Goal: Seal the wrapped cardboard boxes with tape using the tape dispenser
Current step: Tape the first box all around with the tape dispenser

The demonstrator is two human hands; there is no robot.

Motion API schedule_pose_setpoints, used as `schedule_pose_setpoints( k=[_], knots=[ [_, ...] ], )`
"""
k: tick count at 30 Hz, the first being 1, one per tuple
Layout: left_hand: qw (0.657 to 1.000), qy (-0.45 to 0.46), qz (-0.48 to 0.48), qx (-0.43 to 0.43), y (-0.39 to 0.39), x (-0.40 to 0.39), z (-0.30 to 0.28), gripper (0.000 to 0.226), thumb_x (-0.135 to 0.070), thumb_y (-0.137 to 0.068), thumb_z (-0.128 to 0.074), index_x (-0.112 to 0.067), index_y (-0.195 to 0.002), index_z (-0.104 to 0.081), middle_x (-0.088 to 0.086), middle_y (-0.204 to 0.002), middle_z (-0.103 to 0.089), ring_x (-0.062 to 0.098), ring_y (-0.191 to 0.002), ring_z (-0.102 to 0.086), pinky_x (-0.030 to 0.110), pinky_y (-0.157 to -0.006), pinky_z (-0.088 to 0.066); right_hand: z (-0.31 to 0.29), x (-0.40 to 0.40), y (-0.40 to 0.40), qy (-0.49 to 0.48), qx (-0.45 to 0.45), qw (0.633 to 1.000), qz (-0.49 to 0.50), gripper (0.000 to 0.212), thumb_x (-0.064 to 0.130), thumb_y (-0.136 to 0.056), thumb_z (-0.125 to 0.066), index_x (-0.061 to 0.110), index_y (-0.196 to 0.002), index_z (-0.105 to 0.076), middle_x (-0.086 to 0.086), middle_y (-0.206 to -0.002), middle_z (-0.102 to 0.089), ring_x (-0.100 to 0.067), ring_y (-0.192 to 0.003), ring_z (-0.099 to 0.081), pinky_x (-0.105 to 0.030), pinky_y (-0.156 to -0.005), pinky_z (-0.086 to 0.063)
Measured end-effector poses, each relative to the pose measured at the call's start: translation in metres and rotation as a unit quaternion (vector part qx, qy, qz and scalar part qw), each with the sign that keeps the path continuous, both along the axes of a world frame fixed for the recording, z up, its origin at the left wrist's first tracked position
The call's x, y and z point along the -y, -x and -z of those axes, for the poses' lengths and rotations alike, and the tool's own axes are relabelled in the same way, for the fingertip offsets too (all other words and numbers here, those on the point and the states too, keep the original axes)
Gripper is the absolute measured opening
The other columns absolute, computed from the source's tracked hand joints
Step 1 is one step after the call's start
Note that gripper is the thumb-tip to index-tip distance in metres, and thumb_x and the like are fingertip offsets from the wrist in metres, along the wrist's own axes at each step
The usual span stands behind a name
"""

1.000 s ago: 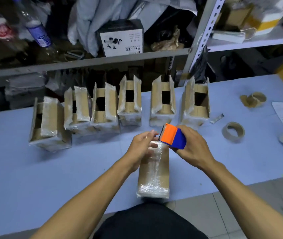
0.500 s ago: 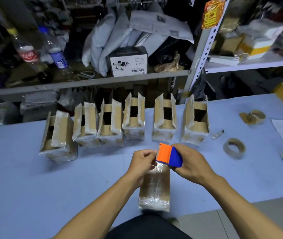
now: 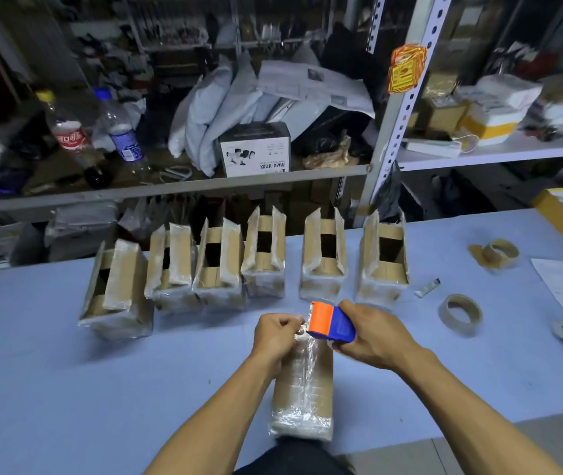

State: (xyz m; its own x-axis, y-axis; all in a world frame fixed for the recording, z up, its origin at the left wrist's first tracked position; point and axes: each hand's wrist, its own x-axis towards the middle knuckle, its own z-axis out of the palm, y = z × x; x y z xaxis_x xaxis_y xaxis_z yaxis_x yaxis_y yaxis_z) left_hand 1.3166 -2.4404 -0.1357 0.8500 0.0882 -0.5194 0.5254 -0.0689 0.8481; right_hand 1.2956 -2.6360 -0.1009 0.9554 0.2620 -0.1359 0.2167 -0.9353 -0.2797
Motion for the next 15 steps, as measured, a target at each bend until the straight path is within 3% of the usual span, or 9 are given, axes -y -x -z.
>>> schedule_pose_setpoints(
  k=[7,15],
  knots=[
    [0.999,-0.044,-0.017,0.001,-0.022,-0.044,0.011,0.018,-0.015,-0.097,-0.066,-0.013,-0.08,-0.072,0.003,-0.076,-0.067,0.013,-0.071,-0.057,0.024,-0.057,-0.046,0.005,0.038,-0.001,0.056,-0.001,0.998,0.02,0.038,0.055,-0.076,-0.06,0.032,-0.1,-0.041,0.011,-0.099,-0.062,-0.017,-0.083,-0.057,-0.03,-0.069,-0.049],
    [0.998,-0.055,-0.006,-0.039,-0.024,-0.045,0.035,0.021,-0.017,-0.098,-0.063,-0.008,-0.083,-0.073,0.004,-0.088,-0.07,0.016,-0.08,-0.06,0.024,-0.059,-0.047,0.024,0.044,-0.015,0.051,-0.036,0.997,0.036,0.039,0.051,-0.078,-0.064,0.031,-0.103,-0.042,0.008,-0.102,-0.062,-0.018,-0.085,-0.057,-0.029,-0.069,-0.048]
  ],
)
